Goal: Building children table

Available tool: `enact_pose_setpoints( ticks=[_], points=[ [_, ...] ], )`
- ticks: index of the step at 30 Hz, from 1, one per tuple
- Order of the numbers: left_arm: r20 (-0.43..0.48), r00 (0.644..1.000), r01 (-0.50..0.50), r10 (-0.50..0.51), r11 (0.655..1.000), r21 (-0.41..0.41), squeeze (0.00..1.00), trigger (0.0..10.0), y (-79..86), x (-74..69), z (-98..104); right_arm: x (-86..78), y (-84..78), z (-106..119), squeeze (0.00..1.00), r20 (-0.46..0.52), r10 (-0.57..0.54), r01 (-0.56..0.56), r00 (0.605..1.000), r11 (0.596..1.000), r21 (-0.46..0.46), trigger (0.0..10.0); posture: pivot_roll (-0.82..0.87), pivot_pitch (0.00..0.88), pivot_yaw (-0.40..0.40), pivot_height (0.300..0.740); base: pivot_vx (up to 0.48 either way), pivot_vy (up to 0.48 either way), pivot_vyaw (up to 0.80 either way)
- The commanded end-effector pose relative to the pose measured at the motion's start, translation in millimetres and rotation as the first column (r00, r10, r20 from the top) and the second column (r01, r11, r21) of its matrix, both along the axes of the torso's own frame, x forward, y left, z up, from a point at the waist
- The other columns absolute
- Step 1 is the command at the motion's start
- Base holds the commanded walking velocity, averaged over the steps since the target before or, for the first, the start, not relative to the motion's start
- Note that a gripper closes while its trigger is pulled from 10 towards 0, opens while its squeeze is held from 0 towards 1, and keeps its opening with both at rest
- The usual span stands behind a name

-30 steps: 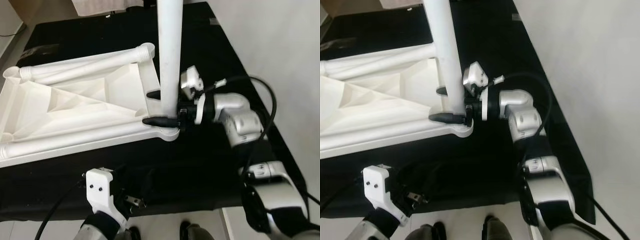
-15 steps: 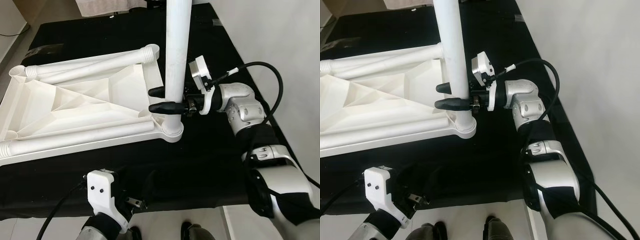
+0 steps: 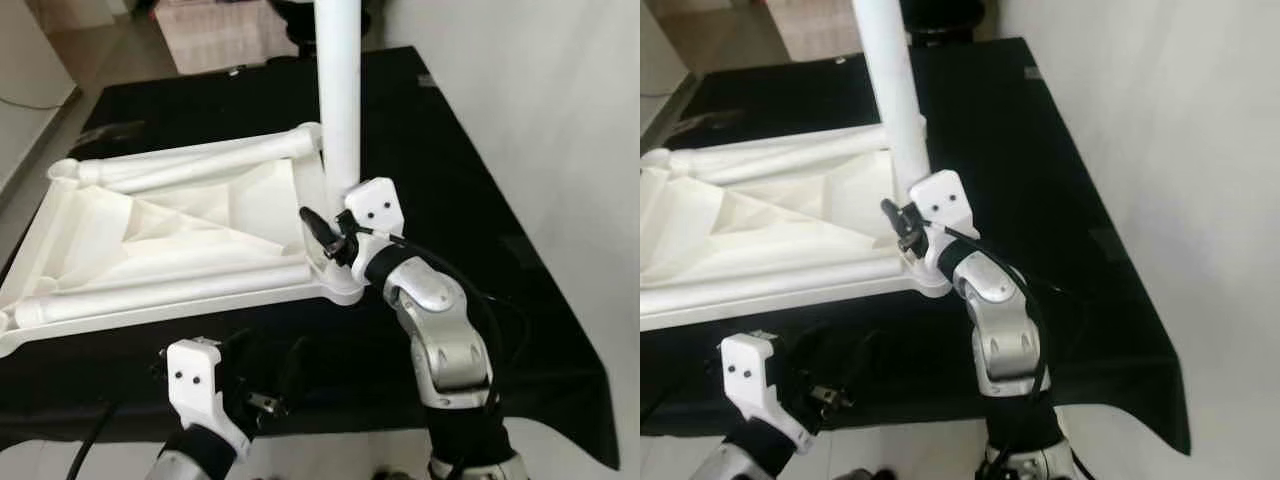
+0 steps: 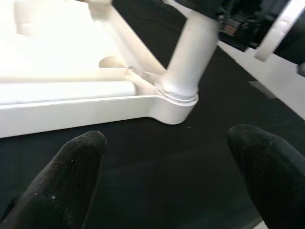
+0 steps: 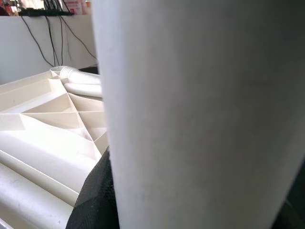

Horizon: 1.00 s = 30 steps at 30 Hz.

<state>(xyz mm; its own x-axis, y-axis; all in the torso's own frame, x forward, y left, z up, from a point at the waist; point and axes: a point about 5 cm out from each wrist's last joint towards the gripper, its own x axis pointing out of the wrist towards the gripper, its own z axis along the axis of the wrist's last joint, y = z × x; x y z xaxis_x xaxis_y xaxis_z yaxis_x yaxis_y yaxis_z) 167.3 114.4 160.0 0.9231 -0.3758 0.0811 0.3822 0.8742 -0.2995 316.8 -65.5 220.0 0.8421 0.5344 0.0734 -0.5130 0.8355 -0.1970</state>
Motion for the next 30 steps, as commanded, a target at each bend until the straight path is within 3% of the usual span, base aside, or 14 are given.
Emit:
enact_pose_setpoints(
  ticks=[1, 2, 3, 4, 5, 6, 12, 16, 17, 22, 27, 28, 29, 30],
  points=[
    [-0.021, 1.0, 0.004, -0.004, 1.0, 0.009, 0.0, 10.0, 0.3, -0.5, -5, 5.8, 0.4, -42, 0.0, -0.217, -0.051, 0.043, 0.975, 0.998, -0.042, 0.0, 0.02, 0.242, 0.026, 0.74, 0.0, 0.0, 0.0],
    [-0.021, 1.0, 0.004, -0.004, 1.0, 0.009, 0.0, 10.0, 0.3, -0.5, -5, 5.8, 0.4, -42, 0.0, -0.217, -0.051, 0.043, 0.975, 0.998, -0.042, 0.0, 0.02, 0.242, 0.026, 0.74, 0.0, 0.0, 0.0],
    [-0.017, 1.0, -0.006, 0.006, 1.0, 0.007, 0.0, 10.0, 0.7, 0.3, -5, 6.3, 1.4, -36, 0.0, -0.209, -0.019, 0.016, 0.978, 1.0, -0.016, 10.0, 0.01, 0.238, 0.027, 0.74, 0.0, 0.0, 0.0],
    [-0.014, 1.0, -0.013, 0.013, 1.0, 0.004, 0.0, 10.0, 1.1, 1.0, -5, 7.0, 3.4, -30, 0.0, -0.198, 0.032, -0.028, 0.98, 0.999, 0.022, 10.0, 0.0, 0.236, 0.027, 0.74, 0.0, 0.0, 0.0],
    [-0.012, 1.0, -0.017, 0.017, 1.0, 0.003, 0.0, 10.0, 1.2, 1.6, -5, 5.8, 5.2, -22, 0.64, -0.19, 0.07, -0.056, 0.979, 0.995, 0.078, 10.0, 0.0, 0.235, 0.025, 0.74, 0.0, 0.0, 0.0],
    [-0.011, 1.0, -0.015, 0.015, 1.0, 0.001, 0.0, 10.0, 0.8, 2.1, -5, 5.6, 7.6, -12, 1.0, -0.156, 0.148, -0.131, 0.977, 0.985, 0.115, 10.0, -0.01, 0.231, 0.024, 0.74, 0.0, 0.0, 0.0],
    [-0.012, 1.0, -0.002, 0.002, 1.0, -0.003, 0.0, 10.0, -2.1, 3.5, -6, -0.9, 8.0, 22, 1.0, -0.008, 0.447, -0.441, 0.895, 0.886, 0.142, 10.0, -0.02, 0.224, 0.017, 0.74, 0.0, 0.0, 0.0],
    [-0.011, 1.0, -0.004, 0.003, 1.0, -0.005, 0.0, 10.0, -3.3, 4.0, -7, 1.1, -3.9, 37, 1.0, 0.023, 0.64, -0.64, 0.768, 0.764, 0.083, 10.0, -0.02, 0.223, 0.021, 0.74, 0.0, 0.0, 0.0],
    [-0.011, 1.0, -0.004, 0.004, 1.0, -0.006, 0.0, 10.0, -3.5, 4.0, -6, 4.8, -9.3, 41, 0.0, 0.027, 0.697, -0.698, 0.716, 0.715, 0.041, 10.0, -0.01, 0.224, 0.022, 0.74, 0.0, 0.0, 0.0],
    [-0.011, 1.0, -0.008, 0.008, 1.0, -0.003, 0.0, 10.0, -2.9, 2.7, -6, 28.8, -20.2, 52, 0.0, -0.013, 0.775, -0.775, 0.632, 0.631, -0.024, 10.0, 0.01, 0.228, 0.027, 0.74, 0.0, 0.0, 0.0],
    [-0.013, 1.0, -0.012, 0.012, 1.0, -0.001, 0.0, 10.0, -2.9, 1.0, -6, 44.8, -18.1, 57, 0.0, -0.044, 0.784, -0.784, 0.62, 0.62, 0.002, 10.0, 0.02, 0.234, 0.028, 0.74, 0.0, 0.0, 0.0],
    [-0.014, 1.0, -0.013, 0.013, 1.0, -0.001, 0.0, 10.0, -3.1, 0.7, -6, 45.0, -16.7, 56, 0.0, -0.053, 0.793, -0.794, 0.607, 0.608, -0.004, 7.7, 0.03, 0.237, 0.027, 0.74, 0.0, 0.0, 0.0],
    [-0.015, 1.0, -0.013, 0.013, 1.0, 0.0, 0.0, 10.0, -3.2, 0.5, -6, 45.0, -16.2, 56, 0.0, -0.058, 0.804, -0.805, 0.592, 0.593, -0.008, 7.7, 0.03, 0.237, 0.027, 0.74, 0.0, 0.0, 0.0],
    [-0.015, 1.0, -0.014, 0.014, 1.0, 0.0, 0.0, 10.0, -3.5, 0.2, -5, 45.3, -15.9, 56, 0.0, -0.064, 0.813, -0.814, 0.579, 0.58, 0.002, 0.0, 0.03, 0.244, 0.025, 0.74, 0.0, 0.0, 0.0]
  ],
)
